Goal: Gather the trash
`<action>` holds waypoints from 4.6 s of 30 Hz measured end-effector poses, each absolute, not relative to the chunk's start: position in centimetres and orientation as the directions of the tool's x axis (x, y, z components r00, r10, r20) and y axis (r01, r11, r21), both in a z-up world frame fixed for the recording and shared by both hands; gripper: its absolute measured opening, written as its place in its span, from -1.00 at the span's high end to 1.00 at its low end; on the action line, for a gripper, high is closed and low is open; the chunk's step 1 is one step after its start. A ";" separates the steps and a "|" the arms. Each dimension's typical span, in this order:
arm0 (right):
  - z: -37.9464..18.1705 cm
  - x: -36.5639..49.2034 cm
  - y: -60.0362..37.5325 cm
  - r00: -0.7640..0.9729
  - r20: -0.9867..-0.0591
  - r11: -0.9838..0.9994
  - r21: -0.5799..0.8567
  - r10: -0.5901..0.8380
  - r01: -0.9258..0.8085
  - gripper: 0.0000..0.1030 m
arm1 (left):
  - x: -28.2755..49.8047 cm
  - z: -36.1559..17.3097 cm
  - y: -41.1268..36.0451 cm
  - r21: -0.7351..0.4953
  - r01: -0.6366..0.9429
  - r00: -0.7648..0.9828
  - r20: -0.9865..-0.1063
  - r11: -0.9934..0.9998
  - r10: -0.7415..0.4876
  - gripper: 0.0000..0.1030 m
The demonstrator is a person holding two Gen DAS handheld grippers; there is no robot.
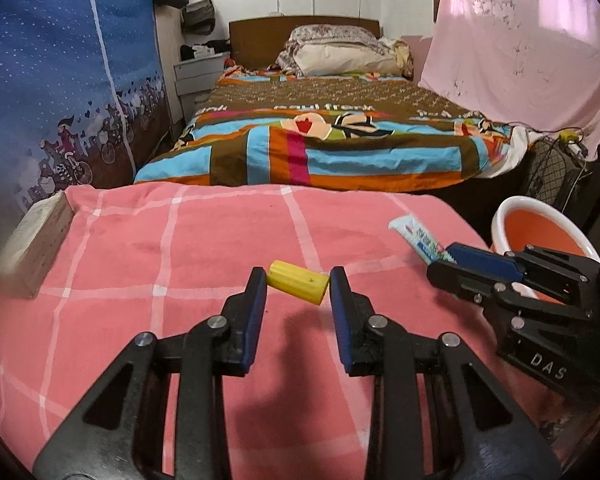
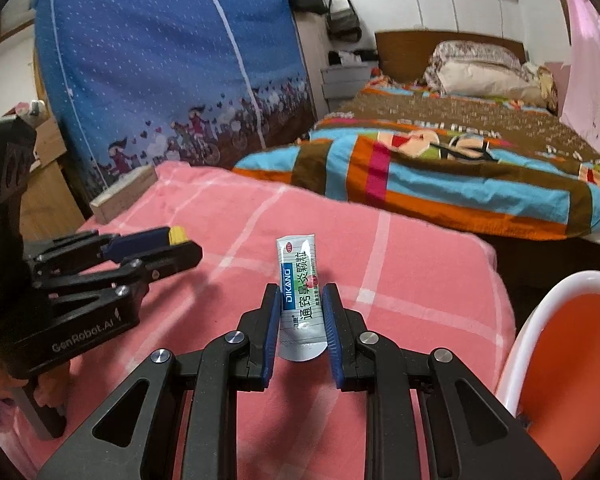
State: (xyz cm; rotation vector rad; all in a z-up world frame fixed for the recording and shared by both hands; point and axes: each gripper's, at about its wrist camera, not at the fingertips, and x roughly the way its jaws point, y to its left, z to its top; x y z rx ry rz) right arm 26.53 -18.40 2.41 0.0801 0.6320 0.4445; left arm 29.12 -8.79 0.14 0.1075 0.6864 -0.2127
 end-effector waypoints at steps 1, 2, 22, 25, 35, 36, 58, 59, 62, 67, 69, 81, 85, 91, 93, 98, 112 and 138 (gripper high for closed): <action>2.6 26.2 -18.6 0.729 -0.535 0.903 0.206 0.427 -0.378 0.62 | 28.6 0.4 -8.8 0.024 0.224 0.769 -0.619 0.974 -0.161 0.32; 2.9 25.8 -18.8 0.743 -0.512 0.901 0.208 0.431 -0.380 0.62 | 28.1 0.7 -8.8 0.017 0.219 0.784 -0.598 0.975 -0.166 0.32; 8.0 17.1 -23.9 0.940 -0.039 0.937 0.094 0.340 -0.335 0.62 | 21.1 5.5 -11.5 -0.036 0.231 0.941 -0.244 0.972 -0.233 0.32; 8.3 16.0 -24.9 0.950 0.007 0.946 0.090 0.314 -0.313 0.61 | 20.4 6.0 -12.7 -0.007 0.254 0.947 -0.203 0.967 -0.250 0.32; 8.2 14.1 -28.2 0.973 0.046 0.966 0.117 0.227 -0.231 0.61 | 19.1 6.1 -16.0 0.038 0.330 0.930 -0.184 0.943 -0.318 0.32; 8.1 13.9 -28.4 0.974 0.046 0.966 0.122 0.223 -0.228 0.61 | 19.0 6.0 -16.4 0.042 0.338 0.928 -0.185 0.940 -0.325 0.32; 6.5 11.9 -34.7 0.994 -0.048 0.972 0.220 0.093 -0.081 0.61 | 16.7 3.5 -24.4 0.146 0.517 0.835 -0.300 0.843 -0.460 0.32; 6.5 12.0 -34.9 0.994 -0.054 0.971 0.226 0.091 -0.076 0.61 | 16.7 3.3 -24.7 0.147 0.527 0.829 -0.307 0.837 -0.468 0.32; 6.4 12.1 -35.5 0.994 -0.074 0.969 0.240 0.082 -0.062 0.61 | 16.6 3.1 -25.3 0.147 0.540 0.818 -0.322 0.829 -0.476 0.31; 6.1 12.5 -36.3 0.991 -0.116 0.963 0.267 0.071 -0.037 0.61 | 16.8 2.6 -26.2 0.140 0.556 0.801 -0.352 0.819 -0.484 0.31; 5.9 12.7 -36.7 0.988 -0.140 0.960 0.280 0.064 -0.022 0.61 | 16.8 2.5 -26.6 0.134 0.564 0.793 -0.366 0.815 -0.488 0.31; 4.6 13.8 -38.0 0.965 -0.258 0.944 0.327 0.046 0.042 0.60 | 17.9 1.7 -28.4 0.108 0.600 0.742 -0.446 0.793 -0.500 0.31; 4.4 14.0 -38.3 0.961 -0.272 0.941 0.334 0.040 0.056 0.51 | 18.3 1.4 -28.3 0.090 0.596 0.734 -0.464 0.798 -0.496 0.30; 4.3 14.2 -38.5 0.958 -0.285 0.937 0.342 0.038 0.065 0.39 | 18.5 1.2 -28.2 0.080 0.588 0.733 -0.474 0.805 -0.488 0.22; 4.2 14.3 -38.4 0.957 -0.288 0.938 0.341 0.037 0.067 0.38 | 18.6 1.1 -28.2 0.078 0.584 0.735 -0.473 0.808 -0.486 0.20; 4.2 14.3 -38.4 0.957 -0.289 0.938 0.341 0.037 0.067 0.36 | 18.9 1.1 -27.9 0.072 0.575 0.739 -0.473 0.815 -0.480 0.16; 4.0 14.5 -38.2 0.956 -0.292 0.939 0.337 0.041 0.062 0.24 | 19.3 1.8 -26.1 0.071 0.536 0.765 -0.462 0.841 -0.449 0.00; 4.1 14.5 -35.3 0.957 -0.285 0.946 0.321 0.054 0.042 -0.93 | 19.7 2.2 -17.5 -0.053 0.289 0.856 -0.434 0.956 -0.283 -1.00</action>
